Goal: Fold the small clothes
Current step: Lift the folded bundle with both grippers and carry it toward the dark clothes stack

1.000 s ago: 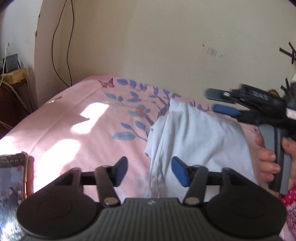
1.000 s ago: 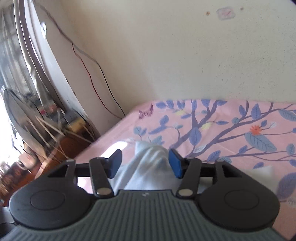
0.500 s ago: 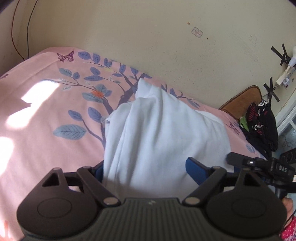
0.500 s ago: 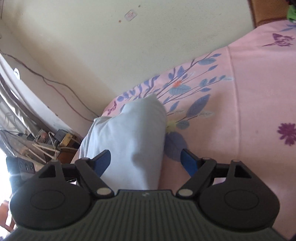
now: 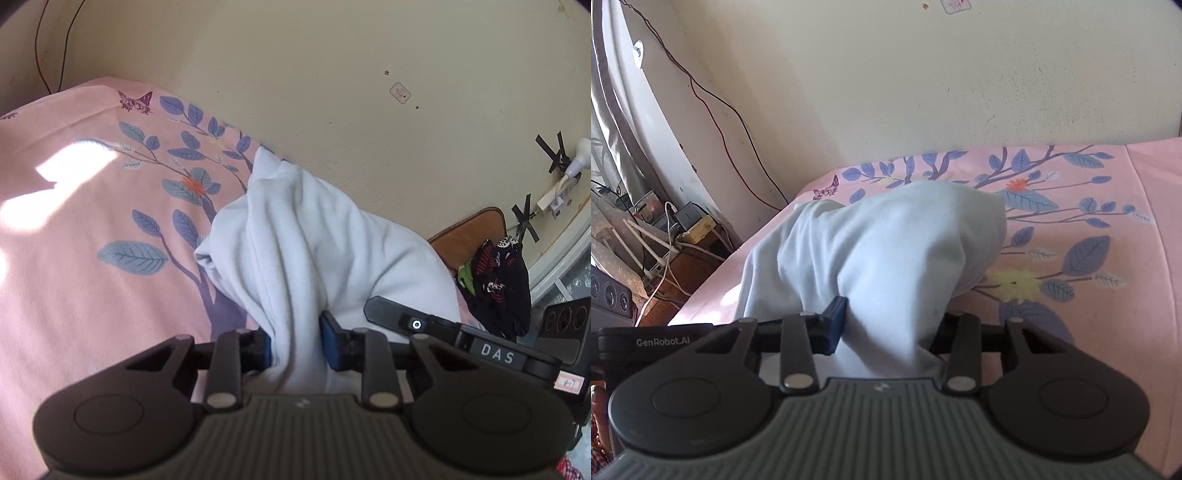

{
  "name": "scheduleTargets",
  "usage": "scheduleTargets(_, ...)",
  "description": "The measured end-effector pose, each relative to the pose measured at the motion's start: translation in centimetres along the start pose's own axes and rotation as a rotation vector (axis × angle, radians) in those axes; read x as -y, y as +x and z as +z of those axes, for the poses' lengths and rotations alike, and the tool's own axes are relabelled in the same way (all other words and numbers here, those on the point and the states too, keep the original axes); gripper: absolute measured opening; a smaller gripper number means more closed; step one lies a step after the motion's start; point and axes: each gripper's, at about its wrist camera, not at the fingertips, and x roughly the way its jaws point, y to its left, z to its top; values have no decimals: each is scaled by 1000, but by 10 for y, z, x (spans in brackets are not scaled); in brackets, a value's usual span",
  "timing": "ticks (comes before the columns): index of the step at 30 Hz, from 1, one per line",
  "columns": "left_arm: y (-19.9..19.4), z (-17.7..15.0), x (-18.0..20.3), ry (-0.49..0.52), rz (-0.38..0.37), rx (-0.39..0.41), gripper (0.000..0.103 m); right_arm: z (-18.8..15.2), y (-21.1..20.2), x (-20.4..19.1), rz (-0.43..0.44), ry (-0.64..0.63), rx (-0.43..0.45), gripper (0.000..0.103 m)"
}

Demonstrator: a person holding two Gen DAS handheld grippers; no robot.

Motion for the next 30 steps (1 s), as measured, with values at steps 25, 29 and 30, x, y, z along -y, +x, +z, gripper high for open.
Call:
scheduleTargets(25,147,66,367,493,-360,12,23,104,-223,157,-289,-100,526,28)
scheduleTargets(29,239,71,436,511,-376,-52,23,140,-260,250,-370,23,593,28)
scheduleTargets(30,263,71,445,491,-365,-89,23,146,-262,274,-388,61,592,28)
